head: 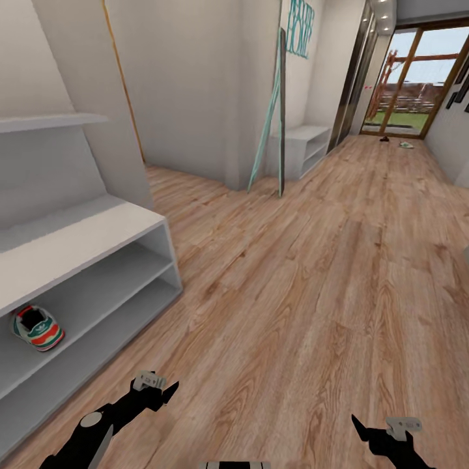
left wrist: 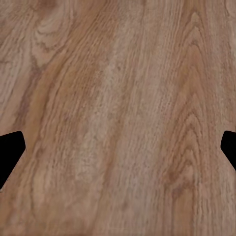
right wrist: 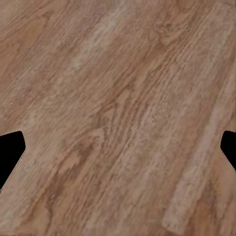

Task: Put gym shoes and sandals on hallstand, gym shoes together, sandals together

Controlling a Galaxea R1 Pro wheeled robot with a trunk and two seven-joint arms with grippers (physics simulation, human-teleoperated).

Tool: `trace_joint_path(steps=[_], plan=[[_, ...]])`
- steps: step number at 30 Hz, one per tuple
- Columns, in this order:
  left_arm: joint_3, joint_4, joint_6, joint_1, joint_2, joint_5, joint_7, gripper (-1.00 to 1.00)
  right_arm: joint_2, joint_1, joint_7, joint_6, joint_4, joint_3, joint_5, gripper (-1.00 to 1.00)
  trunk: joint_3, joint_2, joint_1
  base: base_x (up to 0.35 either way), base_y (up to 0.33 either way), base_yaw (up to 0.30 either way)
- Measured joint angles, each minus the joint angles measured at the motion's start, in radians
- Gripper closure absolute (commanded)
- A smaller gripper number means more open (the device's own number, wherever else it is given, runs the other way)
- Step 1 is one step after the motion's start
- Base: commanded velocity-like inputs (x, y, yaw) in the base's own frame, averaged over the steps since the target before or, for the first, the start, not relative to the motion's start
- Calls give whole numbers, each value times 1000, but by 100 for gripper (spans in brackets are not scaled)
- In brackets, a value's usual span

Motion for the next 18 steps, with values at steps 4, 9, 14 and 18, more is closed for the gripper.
trace_joint_path(steps=[4,9,14,18], plan=[[0,0,-1,0,0,1,0,-100,0,0,-1,0,1,0,0,-100,0,0,0,338,-57,-53],[0,-1,0,0,1,1,0,-100,0,0,-1,0,1,0,0,-100,0,0,0,338,-68,-214],[1,-1,0,0,1,1,0,-100,0,0,-1,0,1,0,0,-100,0,0,0,338,-71,-270],[1,-1,0,0,1,1,0,-100,0,0,-1,1,1,0,0,-100,0,0,0,338,-71,-279]])
